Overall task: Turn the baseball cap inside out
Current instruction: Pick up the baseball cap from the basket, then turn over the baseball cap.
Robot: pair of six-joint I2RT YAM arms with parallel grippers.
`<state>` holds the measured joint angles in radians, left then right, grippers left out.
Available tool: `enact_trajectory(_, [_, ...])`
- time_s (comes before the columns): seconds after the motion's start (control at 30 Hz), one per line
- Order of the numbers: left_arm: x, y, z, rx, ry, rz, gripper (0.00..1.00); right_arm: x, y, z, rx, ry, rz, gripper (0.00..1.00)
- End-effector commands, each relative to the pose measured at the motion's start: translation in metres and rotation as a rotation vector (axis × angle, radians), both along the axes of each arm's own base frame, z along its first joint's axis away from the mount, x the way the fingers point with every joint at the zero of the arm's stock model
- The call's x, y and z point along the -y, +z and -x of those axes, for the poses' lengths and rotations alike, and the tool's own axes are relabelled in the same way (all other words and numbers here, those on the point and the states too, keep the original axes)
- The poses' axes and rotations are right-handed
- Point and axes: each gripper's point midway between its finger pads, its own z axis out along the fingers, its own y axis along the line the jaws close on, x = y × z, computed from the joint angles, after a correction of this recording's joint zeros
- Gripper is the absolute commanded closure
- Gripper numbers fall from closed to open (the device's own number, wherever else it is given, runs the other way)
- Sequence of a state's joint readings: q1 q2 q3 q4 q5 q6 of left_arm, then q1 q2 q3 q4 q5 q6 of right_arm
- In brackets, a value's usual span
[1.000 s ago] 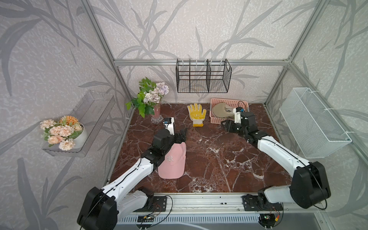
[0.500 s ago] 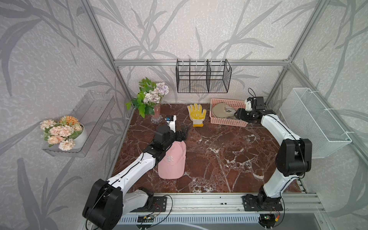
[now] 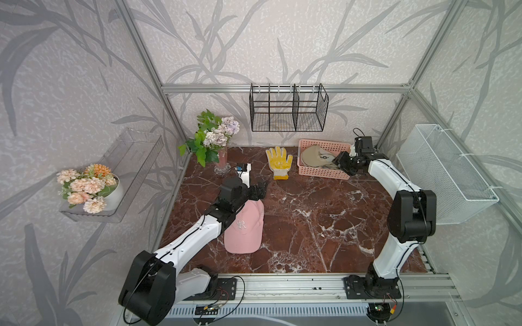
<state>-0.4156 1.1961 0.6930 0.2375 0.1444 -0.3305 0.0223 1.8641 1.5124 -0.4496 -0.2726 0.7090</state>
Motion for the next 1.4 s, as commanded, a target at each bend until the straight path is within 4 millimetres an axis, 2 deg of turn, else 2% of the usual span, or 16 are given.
enact_trajectory(0.0, [0.0, 0.01, -0.004, 0.025, -0.007, -0.008, 0.11, -0.003, 0.001, -0.014, -0.008, -0.074, -0.08, 0.43])
enact_trajectory(0.43, [-0.001, 0.008, -0.004, 0.024, -0.007, -0.024, 0.11, -0.002, -0.016, -0.047, -0.037, -0.177, -0.109, 0.53])
enact_trajectory(0.57, [-0.003, 0.008, -0.003, 0.028, 0.0, -0.03, 0.11, -0.007, -0.022, -0.051, -0.049, -0.185, -0.136, 0.66])
enact_trajectory(0.7, [-0.003, 0.007, -0.003, 0.029, 0.002, -0.034, 0.11, -0.011, -0.025, -0.054, -0.05, -0.192, -0.151, 0.72])
enact_trajectory(0.77, [-0.004, 0.005, -0.003, 0.027, 0.004, -0.038, 0.11, -0.013, -0.021, -0.056, -0.037, -0.191, -0.157, 0.82])
enact_trajectory(0.83, [-0.004, 0.007, -0.003, 0.03, 0.004, -0.038, 0.11, -0.014, -0.013, -0.058, -0.016, -0.195, -0.172, 0.91])
enact_trajectory(0.97, [-0.004, 0.008, -0.003, 0.032, 0.003, -0.036, 0.11, -0.009, 0.021, -0.058, 0.072, -0.235, -0.18, 1.0])
enact_trajectory(1.2, [0.005, 0.015, 0.0, 0.064, -0.058, -0.037, 0.11, -0.009, 0.081, -0.057, 0.183, -0.236, -0.218, 1.0])
enact_trajectory(1.37, [0.019, 0.031, 0.007, 0.154, -0.15, -0.021, 0.1, -0.009, 0.121, -0.045, 0.258, -0.218, -0.226, 1.0])
